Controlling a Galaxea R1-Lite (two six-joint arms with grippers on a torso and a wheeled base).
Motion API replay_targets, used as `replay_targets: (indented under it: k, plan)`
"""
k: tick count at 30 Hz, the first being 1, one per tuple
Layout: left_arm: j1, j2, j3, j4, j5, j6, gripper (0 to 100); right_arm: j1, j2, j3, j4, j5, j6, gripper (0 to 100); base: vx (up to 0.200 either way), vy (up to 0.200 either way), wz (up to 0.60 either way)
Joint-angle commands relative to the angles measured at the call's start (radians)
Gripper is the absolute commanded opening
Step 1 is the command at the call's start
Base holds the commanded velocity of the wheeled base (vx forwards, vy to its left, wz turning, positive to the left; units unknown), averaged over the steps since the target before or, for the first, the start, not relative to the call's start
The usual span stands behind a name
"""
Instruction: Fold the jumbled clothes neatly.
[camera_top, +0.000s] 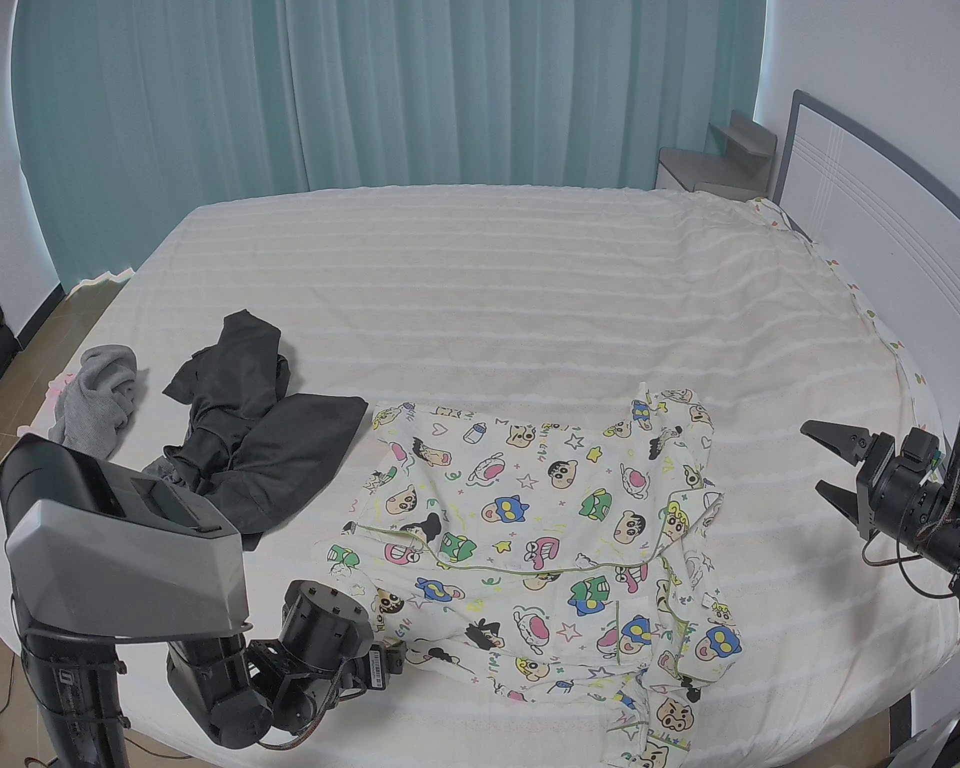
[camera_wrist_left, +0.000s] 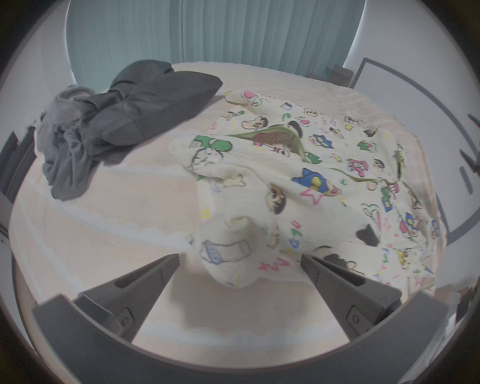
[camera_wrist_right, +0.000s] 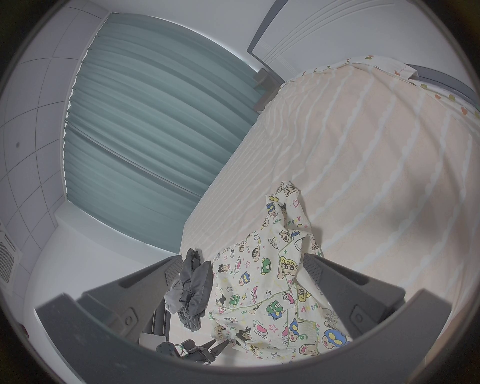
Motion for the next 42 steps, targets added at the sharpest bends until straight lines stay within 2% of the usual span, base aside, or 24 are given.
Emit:
replay_targets:
  k: [1,5,12,19,28,34,38,42]
  plan:
    - [0.008,0.030,-0.010,-0.004,0.024,0.007,100,0.003,0.002,0.000,0.000,0.001,0.000,100,0.000,0.000,0.00]
    - [0.033,0.025,-0.019,-0.016,0.089,0.010,100,0.003,0.002,0.002,0.000,0.001,0.000,100,0.000,0.000,0.00]
    - [0.094,-0.025,0.007,-0.016,0.116,0.051,100,0.003,0.004,0.002,0.000,0.001,0.000,100,0.000,0.000,0.00]
    - [0.189,-0.107,0.055,-0.016,0.116,0.182,100,0.001,0.013,0.002,0.000,0.011,0.000,100,0.000,0.000,0.00]
    - [0.388,-0.139,0.027,-0.025,0.111,0.378,100,0.003,0.013,0.003,0.000,0.011,0.000,100,0.000,0.000,0.00]
    - [0.418,-0.200,0.044,-0.024,0.076,0.376,100,-0.016,0.065,-0.001,-0.003,0.014,-0.001,100,0.000,0.000,0.00]
    - [0.410,-0.248,0.102,-0.024,0.062,0.366,100,-0.048,0.136,-0.012,-0.006,0.014,-0.011,100,0.000,0.000,0.00]
    - [0.418,-0.322,0.164,-0.022,0.011,0.352,100,-0.068,0.200,-0.012,-0.031,0.015,-0.021,100,0.000,0.000,0.00]
